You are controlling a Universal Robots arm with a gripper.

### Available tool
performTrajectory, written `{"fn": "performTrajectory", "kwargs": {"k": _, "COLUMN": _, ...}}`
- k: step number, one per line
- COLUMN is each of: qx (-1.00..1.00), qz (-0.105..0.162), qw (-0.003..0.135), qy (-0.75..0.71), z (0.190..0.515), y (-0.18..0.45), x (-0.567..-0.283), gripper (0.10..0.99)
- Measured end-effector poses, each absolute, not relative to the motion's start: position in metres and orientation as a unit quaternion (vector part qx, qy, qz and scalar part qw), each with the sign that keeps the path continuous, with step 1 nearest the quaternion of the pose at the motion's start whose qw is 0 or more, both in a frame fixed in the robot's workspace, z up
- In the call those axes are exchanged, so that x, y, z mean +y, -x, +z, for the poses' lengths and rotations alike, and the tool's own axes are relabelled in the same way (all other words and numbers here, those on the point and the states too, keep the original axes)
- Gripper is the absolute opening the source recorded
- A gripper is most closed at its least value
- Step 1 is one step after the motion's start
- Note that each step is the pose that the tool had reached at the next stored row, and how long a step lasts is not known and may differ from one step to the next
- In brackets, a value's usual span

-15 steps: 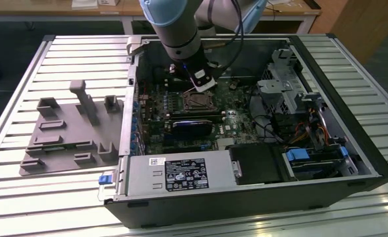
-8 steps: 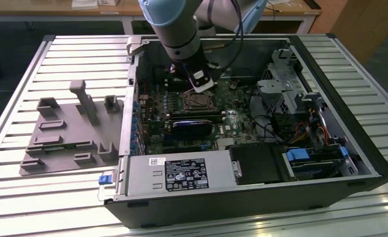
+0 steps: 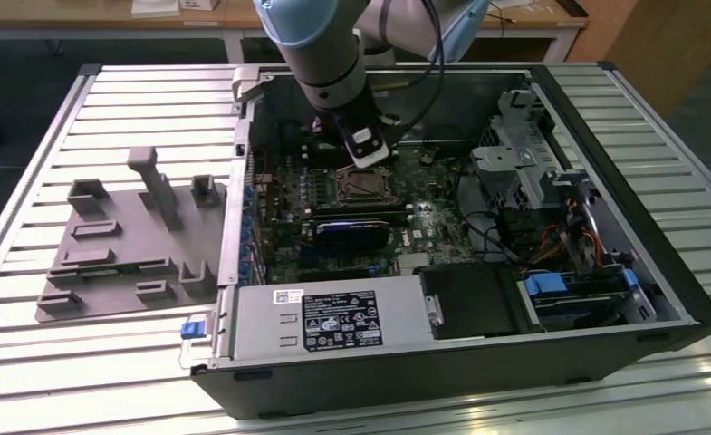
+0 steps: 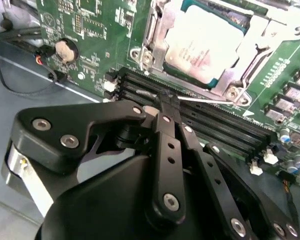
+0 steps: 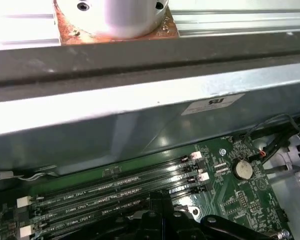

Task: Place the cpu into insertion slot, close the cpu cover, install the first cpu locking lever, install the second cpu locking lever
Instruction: 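Install the first cpu locking lever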

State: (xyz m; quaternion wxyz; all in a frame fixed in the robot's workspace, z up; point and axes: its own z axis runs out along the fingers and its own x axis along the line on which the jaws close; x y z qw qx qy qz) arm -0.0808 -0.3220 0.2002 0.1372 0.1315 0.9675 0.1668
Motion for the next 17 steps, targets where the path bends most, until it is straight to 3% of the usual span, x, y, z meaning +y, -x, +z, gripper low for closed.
{"fn": "performTrajectory", "kwargs": {"k": 17, "qx": 0.962, "qz": 0.162, "qw": 0.143, "qy": -0.165, "z": 0.190, "y": 0.079, "x": -0.322, "gripper": 0.106}}
